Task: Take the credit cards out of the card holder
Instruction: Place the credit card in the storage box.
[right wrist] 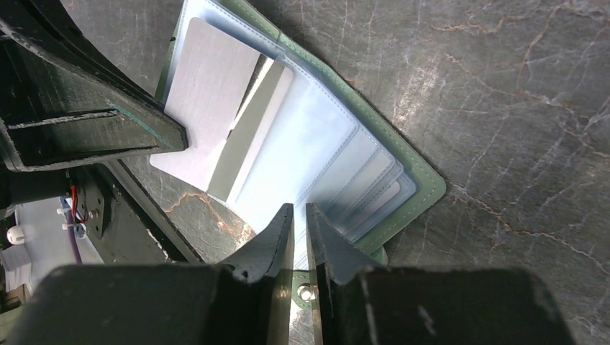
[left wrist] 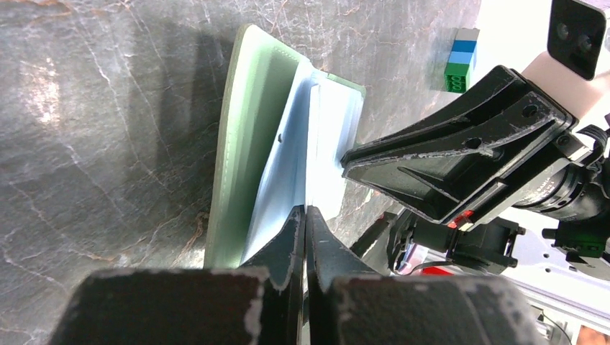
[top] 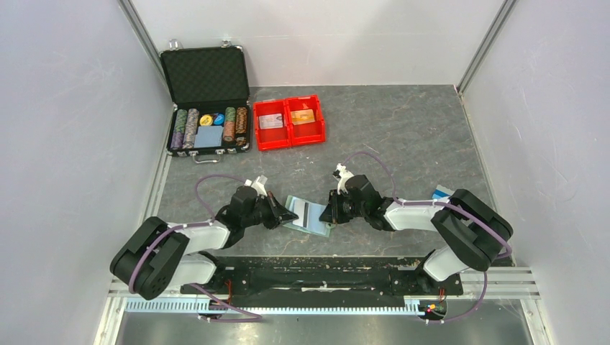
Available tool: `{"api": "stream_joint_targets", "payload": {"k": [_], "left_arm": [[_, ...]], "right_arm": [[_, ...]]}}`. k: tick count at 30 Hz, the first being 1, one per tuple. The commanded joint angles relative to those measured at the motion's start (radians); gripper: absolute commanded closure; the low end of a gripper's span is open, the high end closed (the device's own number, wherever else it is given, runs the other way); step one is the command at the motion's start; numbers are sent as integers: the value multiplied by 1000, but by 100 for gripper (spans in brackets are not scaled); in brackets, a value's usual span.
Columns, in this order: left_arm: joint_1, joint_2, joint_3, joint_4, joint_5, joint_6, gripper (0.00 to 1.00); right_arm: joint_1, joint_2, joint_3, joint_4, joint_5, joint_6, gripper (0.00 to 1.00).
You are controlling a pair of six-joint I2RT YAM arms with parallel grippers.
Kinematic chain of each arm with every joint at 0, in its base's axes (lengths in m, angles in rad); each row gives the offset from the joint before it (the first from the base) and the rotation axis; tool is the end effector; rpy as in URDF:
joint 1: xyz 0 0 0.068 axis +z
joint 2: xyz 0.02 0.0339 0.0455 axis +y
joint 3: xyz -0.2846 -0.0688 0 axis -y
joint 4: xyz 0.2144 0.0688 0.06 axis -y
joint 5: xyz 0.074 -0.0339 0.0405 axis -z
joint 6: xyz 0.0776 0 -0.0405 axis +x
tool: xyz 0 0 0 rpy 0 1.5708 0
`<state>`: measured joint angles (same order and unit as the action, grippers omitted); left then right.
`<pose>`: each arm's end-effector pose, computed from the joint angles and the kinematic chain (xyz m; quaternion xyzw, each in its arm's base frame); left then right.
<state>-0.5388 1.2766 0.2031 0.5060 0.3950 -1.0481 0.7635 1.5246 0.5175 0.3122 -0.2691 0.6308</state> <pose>0.1695 -0.1361 0.1478 -0.1253 0.8558 -0.4568 0.2081 0.1927 0.2130 0.1533 -0.1163 0.8917 0.3630 0.2442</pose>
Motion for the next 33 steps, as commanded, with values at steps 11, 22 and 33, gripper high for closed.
{"api": "stream_joint_targets", "payload": {"k": [11, 22, 33], "left_arm": [[5, -343, 196, -582, -166, 73, 98], [-15, -414, 375, -713, -118, 259, 98], [-264, -367, 495, -780, -610, 656, 98]], "right_arm": [[-10, -99, 119, -179, 84, -262, 76], [-25, -171, 325, -169, 95, -349, 68], [-62, -137, 550, -514, 43, 15, 49]]}}
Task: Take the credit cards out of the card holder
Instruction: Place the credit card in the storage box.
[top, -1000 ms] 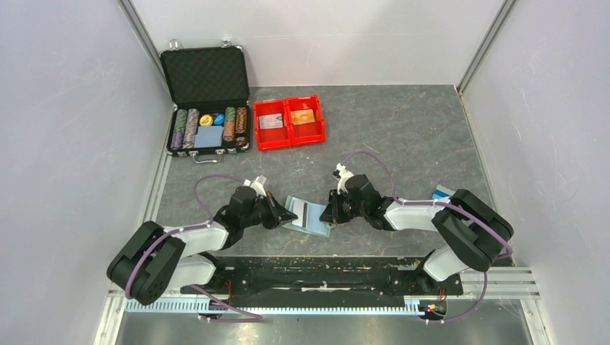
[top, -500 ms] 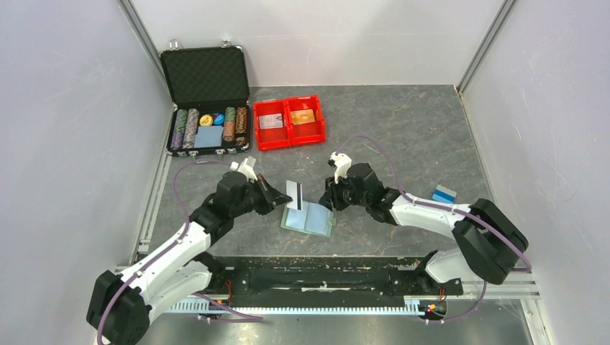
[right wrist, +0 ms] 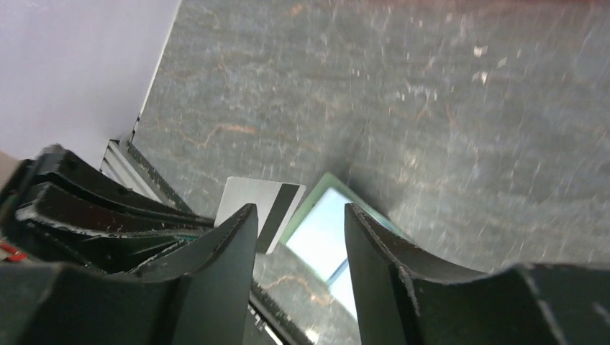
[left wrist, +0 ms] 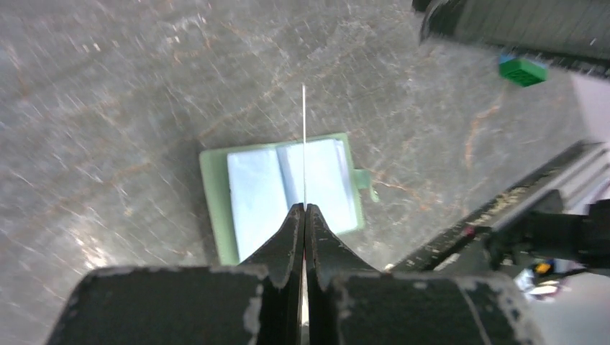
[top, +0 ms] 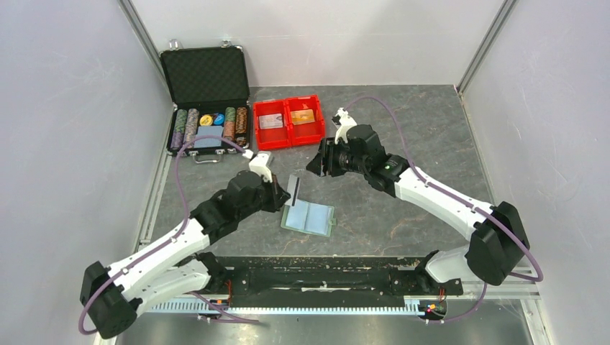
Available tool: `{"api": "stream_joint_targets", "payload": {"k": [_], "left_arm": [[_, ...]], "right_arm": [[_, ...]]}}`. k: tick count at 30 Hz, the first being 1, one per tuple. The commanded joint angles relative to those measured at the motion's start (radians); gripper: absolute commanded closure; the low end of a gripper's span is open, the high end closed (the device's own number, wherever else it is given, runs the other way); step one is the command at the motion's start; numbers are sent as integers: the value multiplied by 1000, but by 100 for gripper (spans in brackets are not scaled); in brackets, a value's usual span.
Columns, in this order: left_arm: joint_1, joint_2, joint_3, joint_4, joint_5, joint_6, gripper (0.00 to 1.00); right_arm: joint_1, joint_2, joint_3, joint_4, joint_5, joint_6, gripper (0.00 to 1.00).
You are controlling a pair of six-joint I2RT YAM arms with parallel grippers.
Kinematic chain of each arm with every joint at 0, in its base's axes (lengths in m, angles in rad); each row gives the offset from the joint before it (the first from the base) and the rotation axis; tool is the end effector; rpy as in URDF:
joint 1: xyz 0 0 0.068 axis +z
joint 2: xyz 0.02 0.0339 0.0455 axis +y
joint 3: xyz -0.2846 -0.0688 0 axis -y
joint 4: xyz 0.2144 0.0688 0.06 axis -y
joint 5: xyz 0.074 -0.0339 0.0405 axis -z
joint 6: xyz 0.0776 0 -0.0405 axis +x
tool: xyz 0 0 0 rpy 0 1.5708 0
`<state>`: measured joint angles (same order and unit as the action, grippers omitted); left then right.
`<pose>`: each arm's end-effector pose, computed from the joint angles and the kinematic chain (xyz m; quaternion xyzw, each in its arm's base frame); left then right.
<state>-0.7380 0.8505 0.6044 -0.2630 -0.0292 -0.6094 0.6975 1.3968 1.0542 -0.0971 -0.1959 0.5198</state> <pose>0.1400 -0.1243 0.2595 0.0480 0.8610 -0.3060 0.4035 0.2422 0.2227 0.3144 -0.1268 0.8323 0.3727 0.3903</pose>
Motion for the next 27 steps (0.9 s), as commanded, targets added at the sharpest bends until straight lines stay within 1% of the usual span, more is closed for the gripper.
{"api": "stream_joint_targets", "payload": {"k": [1, 4, 7, 10, 12, 17, 21, 27], "left_arm": [[-94, 79, 105, -9, -220, 258, 98], [-186, 100, 103, 44, -340, 399, 98], [-251, 88, 69, 125, -424, 531, 98], [-326, 62, 16, 241, -533, 675, 98], [-353, 56, 7, 259, -586, 737, 98], [-386, 51, -3, 289, -597, 764, 98], [-404, 81, -2, 290, -629, 786, 98], [-420, 115, -9, 316, -653, 799, 98]], "right_arm": [[4, -10, 18, -109, -35, 134, 48], [-5, -4, 37, -134, -56, 145, 46], [-19, -8, 34, -136, -73, 160, 46], [-33, -13, 31, -136, -94, 172, 46], [-33, -12, 32, -135, -110, 184, 45], [-32, -24, 6, -78, -183, 236, 45], [-33, -31, -25, -41, -199, 279, 45], [-33, -10, -60, 46, -273, 360, 45]]}}
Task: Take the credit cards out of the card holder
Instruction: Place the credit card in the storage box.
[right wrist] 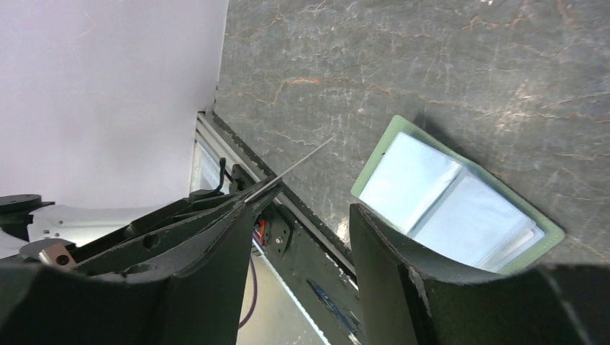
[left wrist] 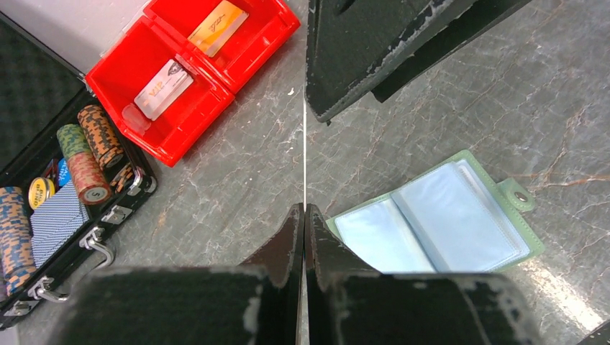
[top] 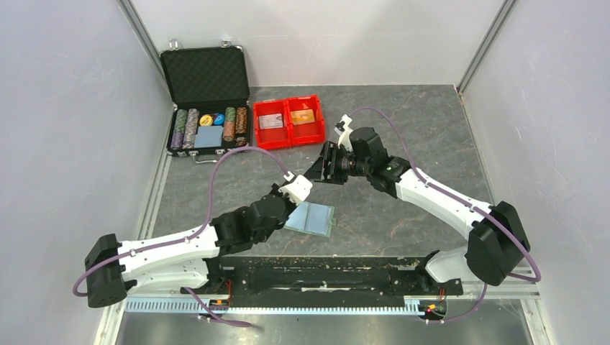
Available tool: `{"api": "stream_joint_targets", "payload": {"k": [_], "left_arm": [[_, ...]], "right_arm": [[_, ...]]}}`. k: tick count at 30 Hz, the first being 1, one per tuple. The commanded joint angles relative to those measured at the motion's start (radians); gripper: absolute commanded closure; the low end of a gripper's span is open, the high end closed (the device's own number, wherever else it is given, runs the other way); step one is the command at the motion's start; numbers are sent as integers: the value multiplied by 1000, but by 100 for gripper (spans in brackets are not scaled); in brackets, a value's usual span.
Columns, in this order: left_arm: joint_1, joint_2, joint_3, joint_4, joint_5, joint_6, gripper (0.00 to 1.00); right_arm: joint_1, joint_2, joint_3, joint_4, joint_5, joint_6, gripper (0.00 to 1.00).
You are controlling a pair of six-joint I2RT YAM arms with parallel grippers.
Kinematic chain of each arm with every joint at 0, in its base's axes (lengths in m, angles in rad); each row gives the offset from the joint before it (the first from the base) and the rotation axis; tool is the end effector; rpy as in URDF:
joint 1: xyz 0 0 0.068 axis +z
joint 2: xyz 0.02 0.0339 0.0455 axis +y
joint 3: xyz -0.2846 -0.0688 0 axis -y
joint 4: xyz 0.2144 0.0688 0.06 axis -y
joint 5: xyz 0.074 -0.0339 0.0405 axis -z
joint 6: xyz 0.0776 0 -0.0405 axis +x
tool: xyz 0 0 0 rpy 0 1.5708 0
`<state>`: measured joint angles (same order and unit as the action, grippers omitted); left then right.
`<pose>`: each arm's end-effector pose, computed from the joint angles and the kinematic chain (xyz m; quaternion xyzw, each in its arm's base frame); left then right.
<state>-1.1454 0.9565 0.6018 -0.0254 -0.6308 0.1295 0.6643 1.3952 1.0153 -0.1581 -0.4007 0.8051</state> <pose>0.1262 -0.1676 0.2772 0.3287 0.7361 -0.0349 0.5907 0.2306 0.2190 0.2954 -0.0381 0.8570 0.4528 0.2430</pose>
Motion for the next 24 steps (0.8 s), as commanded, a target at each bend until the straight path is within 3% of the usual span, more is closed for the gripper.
{"api": "stream_joint_targets", "payload": {"k": [1, 17, 22, 24], "left_arm": [[-14, 9, -9, 83, -49, 60, 98], [-25, 31, -26, 108, -59, 69, 98], [-27, 41, -30, 113, -61, 73, 98], [-28, 44, -32, 113, -56, 70, 98]], "right_arm": [[0, -10, -28, 120, -69, 87, 45], [-1, 69, -6, 160, -68, 135, 48], [0, 94, -17, 137, -46, 138, 58], [-1, 99, -22, 149, -46, 135, 69]]}}
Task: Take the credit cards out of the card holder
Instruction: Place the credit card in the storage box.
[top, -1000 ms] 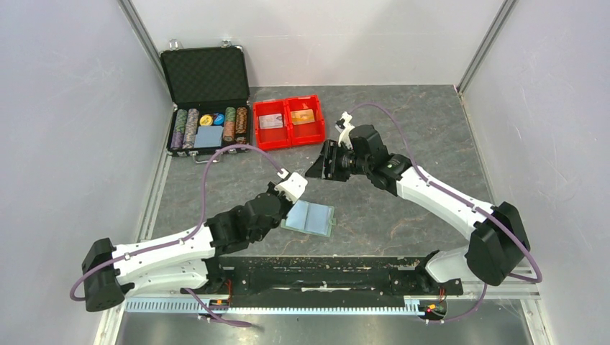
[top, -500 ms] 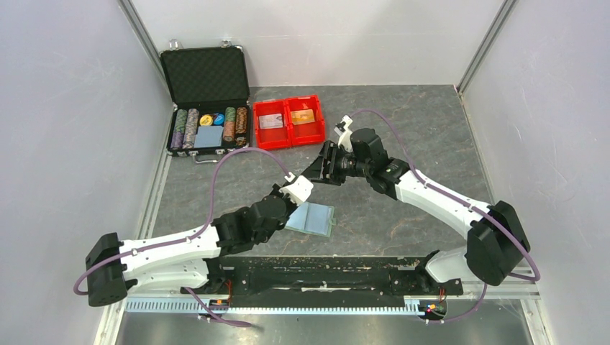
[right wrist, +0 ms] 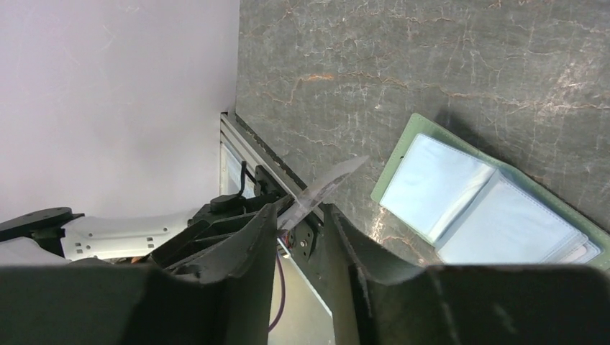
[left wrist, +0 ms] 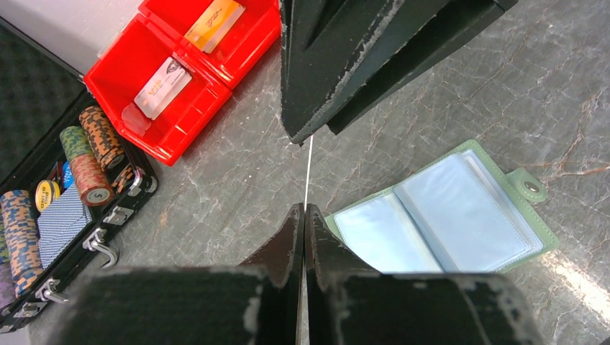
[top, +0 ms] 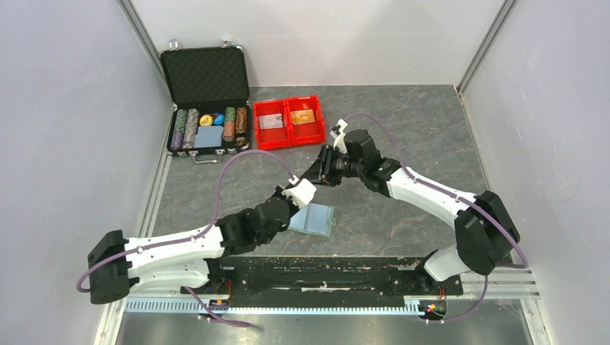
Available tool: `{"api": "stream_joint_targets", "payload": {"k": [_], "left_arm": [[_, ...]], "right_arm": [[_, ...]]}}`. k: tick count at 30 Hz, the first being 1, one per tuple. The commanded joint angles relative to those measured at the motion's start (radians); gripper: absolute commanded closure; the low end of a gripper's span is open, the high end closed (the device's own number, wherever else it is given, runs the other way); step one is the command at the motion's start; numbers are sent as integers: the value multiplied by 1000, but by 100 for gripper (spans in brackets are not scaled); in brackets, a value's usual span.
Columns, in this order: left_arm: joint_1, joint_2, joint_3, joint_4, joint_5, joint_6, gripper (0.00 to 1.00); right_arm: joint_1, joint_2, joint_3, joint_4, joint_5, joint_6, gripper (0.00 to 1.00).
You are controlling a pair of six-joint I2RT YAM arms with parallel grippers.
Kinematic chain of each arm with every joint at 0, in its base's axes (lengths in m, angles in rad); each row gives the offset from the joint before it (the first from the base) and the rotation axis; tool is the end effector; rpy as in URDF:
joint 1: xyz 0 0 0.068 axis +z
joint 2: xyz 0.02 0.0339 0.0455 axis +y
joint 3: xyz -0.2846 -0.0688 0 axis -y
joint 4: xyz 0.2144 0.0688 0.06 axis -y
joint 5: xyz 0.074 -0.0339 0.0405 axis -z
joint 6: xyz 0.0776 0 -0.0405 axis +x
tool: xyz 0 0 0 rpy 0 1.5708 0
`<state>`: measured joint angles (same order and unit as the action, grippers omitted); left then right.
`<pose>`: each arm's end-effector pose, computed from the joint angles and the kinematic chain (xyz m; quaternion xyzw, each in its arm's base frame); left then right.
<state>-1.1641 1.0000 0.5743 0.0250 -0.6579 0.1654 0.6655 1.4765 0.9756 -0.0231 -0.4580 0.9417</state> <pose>0.1270 -0.1750 0.2663 0.3463 0.7310 -0.0138 0.5878 0.2419 0.2335 0.2747 0.0037 0.8511 0.4869 0.1963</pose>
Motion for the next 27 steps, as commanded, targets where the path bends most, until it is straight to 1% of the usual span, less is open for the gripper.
{"api": "stream_joint_targets", "payload": {"k": [1, 2, 4, 5, 6, 7, 9, 10, 11, 13, 14, 16, 19, 21, 22, 24, 27], "left_arm": [[-10, -1, -4, 61, -34, 31, 98], [-9, -2, -4, 58, -42, 20, 98], [-9, -13, -5, 56, -66, -12, 96], [-10, -21, -2, 48, -71, -29, 91], [-9, -31, -1, 41, -72, -44, 83], [-10, -37, 0, 35, -71, -63, 72], [-9, -55, 6, 7, -80, -113, 46], [-8, -65, 20, -17, -93, -151, 40], [-8, -76, 36, -79, -101, -205, 36], [7, -102, 83, -193, -104, -318, 31], [25, -117, 109, -244, -78, -374, 29], [83, -149, 152, -305, 28, -457, 28], [239, -178, 209, -356, 253, -585, 27], [344, -180, 237, -376, 404, -643, 27], [398, -177, 251, -377, 495, -659, 27], [469, -160, 285, -398, 629, -667, 28], [507, -126, 343, -447, 728, -677, 28]], "right_arm": [[-1, 18, 14, 15, 15, -5, 78], [-1, 14, 10, 15, 20, -7, 86], [-1, 4, -1, 51, 39, -30, 99], [-2, -2, -9, 61, 47, -38, 100], [-4, -8, -22, 80, 49, -43, 100], [-4, -17, -39, 114, 50, -45, 100], [-11, -33, -80, 172, 50, -58, 100], [-16, -46, -99, 188, 57, -78, 100], [-25, -57, -118, 205, 68, -112, 100], [-47, -88, -161, 252, 67, -161, 100], [-58, -107, -187, 296, 49, -176, 100], [-85, -145, -263, 426, -7, -157, 100], [-109, -198, -350, 618, -63, -116, 100], [-113, -221, -382, 696, -90, -107, 100], [-114, -224, -387, 729, -112, -108, 100], [-125, -219, -382, 754, -176, -102, 100], [-153, -251, -433, 844, -189, -43, 100]]}}
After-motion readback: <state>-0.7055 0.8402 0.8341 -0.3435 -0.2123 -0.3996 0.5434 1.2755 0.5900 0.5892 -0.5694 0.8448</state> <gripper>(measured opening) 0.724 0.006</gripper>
